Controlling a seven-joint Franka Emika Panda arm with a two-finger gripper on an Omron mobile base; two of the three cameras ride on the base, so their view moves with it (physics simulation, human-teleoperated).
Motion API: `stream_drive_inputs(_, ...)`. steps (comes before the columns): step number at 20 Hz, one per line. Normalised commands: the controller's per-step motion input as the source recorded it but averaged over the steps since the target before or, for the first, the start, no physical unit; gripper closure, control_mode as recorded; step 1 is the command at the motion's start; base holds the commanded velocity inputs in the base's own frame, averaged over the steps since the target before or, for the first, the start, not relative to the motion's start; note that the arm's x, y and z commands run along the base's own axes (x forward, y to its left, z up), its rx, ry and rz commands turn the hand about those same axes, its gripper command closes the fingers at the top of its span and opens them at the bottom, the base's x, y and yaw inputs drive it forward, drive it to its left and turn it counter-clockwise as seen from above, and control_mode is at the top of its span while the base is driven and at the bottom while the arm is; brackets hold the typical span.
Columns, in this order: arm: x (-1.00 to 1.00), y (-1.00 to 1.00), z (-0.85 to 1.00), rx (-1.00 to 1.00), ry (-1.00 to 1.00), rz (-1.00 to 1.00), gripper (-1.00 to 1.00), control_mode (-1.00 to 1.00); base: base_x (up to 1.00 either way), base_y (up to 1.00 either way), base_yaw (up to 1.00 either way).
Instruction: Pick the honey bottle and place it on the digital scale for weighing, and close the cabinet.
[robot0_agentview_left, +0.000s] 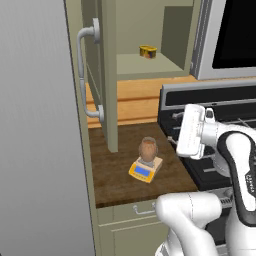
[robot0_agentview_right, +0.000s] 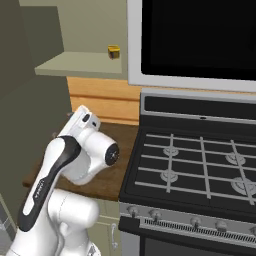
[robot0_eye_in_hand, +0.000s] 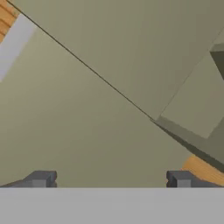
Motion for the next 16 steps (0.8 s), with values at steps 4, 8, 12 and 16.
stream_drive_inputs(4, -0.96, 0.21, 0.65, -0.08, -0.28, 0.00, -1.00, -1.00, 0.00, 0.00, 0.00)
stream_drive_inputs(8, -1.00, 0.16, 0.67, -0.07, -0.27, 0.00, -1.00, -1.00, 0.00, 0.00, 0.00)
stream_drive_inputs(12, -1.00, 0.68, 0.28, -0.04, -0.36, 0.01, -1.00, -1.00, 0.00, 0.00, 0.00)
stream_drive_inputs(16, -1.00, 0.96, 0.12, -0.01, -0.52, 0.00, -1.00, -1.00, 0.00, 0.00, 0.00)
